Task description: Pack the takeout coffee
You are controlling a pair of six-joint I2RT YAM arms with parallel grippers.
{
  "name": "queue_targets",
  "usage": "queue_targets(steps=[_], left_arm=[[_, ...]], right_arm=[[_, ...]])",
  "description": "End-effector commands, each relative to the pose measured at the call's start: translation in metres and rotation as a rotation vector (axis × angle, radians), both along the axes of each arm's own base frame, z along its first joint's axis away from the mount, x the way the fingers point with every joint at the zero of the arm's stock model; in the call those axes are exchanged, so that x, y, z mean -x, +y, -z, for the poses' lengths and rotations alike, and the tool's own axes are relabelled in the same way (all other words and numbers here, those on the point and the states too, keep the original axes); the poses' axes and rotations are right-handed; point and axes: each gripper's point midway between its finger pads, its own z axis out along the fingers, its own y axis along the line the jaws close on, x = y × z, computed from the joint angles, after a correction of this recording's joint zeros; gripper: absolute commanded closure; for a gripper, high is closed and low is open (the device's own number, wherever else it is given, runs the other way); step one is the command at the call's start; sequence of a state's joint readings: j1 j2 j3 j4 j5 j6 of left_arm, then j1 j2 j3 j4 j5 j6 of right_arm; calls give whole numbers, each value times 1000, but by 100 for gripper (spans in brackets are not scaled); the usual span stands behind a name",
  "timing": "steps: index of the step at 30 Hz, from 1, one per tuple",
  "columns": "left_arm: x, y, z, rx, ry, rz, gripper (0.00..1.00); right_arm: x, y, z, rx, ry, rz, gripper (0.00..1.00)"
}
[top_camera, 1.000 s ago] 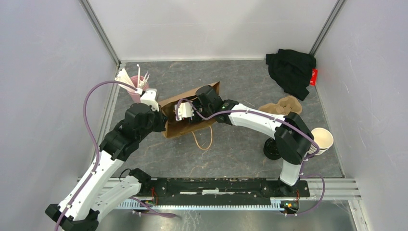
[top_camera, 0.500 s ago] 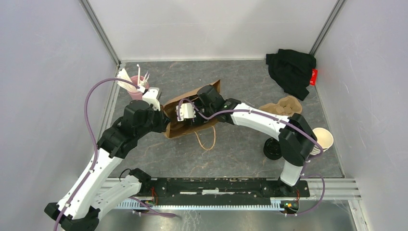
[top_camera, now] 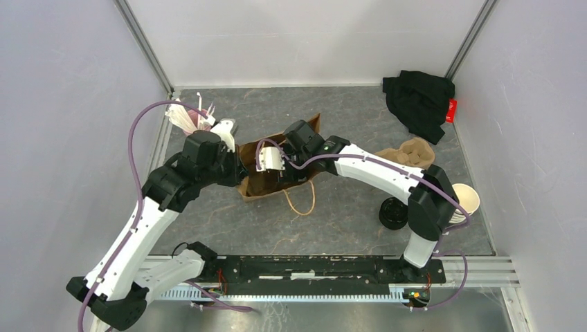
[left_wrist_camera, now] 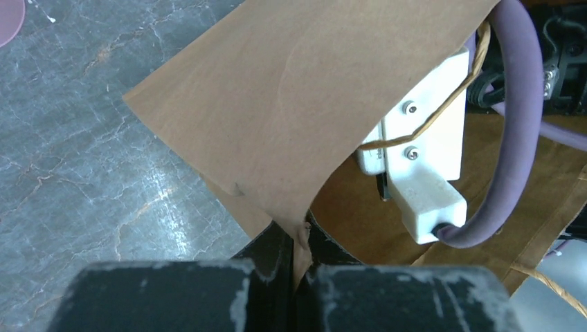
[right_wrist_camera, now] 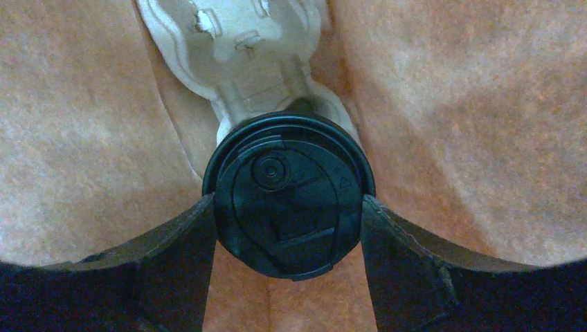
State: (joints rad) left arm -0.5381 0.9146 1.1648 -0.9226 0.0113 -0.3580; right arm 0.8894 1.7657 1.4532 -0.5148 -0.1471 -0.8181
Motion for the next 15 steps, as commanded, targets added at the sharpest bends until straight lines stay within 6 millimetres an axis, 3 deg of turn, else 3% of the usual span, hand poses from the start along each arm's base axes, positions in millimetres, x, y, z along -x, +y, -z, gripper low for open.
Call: queue_targets(steps=[1, 8, 15], left_arm=[[7, -8, -14, 55, 57, -4, 98], [9, -4, -15, 39, 101, -37, 98], [2, 6, -14, -5, 104, -107, 98]], right_arm=[[37, -12, 3, 44, 138, 31, 100], [58, -25, 20, 100, 270, 114, 100], [63, -38, 40, 218, 343, 171, 100]])
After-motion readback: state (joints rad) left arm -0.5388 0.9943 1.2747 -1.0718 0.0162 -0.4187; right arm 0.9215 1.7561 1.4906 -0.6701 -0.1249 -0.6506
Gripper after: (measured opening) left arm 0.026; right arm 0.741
